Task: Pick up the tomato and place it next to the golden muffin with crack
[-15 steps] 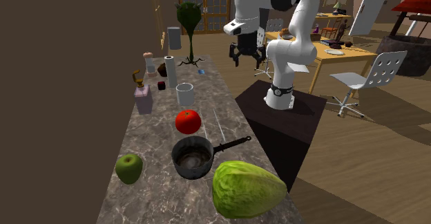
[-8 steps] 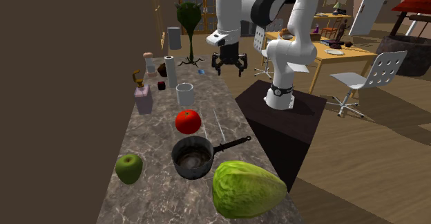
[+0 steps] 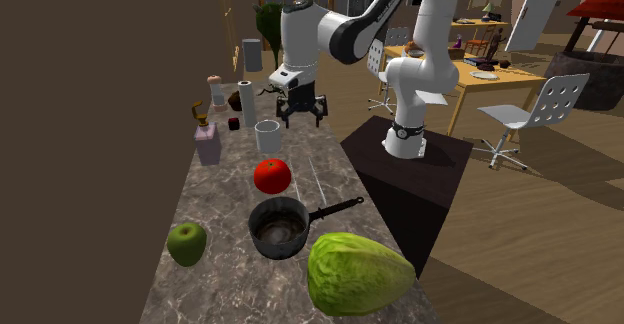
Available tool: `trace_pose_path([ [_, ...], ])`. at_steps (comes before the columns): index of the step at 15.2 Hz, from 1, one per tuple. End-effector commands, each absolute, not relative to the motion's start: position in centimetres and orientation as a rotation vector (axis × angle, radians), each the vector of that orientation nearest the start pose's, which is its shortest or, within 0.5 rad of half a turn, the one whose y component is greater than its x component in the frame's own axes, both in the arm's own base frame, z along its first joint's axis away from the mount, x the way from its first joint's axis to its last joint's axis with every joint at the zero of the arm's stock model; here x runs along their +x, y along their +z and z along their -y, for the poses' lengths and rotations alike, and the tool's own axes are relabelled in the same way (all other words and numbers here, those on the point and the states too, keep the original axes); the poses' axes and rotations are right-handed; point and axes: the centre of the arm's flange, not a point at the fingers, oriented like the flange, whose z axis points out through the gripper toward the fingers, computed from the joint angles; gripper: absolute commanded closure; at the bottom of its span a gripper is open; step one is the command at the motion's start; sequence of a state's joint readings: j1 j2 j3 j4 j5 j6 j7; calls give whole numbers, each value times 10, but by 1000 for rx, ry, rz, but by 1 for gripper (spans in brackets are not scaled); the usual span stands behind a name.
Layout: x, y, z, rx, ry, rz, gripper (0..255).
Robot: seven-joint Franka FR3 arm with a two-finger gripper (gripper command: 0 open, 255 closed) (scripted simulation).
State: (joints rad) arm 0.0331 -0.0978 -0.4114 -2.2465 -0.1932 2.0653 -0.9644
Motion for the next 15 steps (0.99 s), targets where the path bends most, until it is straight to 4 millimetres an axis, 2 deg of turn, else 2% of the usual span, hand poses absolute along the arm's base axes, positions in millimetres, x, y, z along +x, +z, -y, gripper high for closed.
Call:
trace_pose_path([
  [1,479,388,204,-2963,224,1177,0],
  [9,559,351,228,-2837,179,1534,0],
  [15,557,319,232,-2837,179,1534,0],
])
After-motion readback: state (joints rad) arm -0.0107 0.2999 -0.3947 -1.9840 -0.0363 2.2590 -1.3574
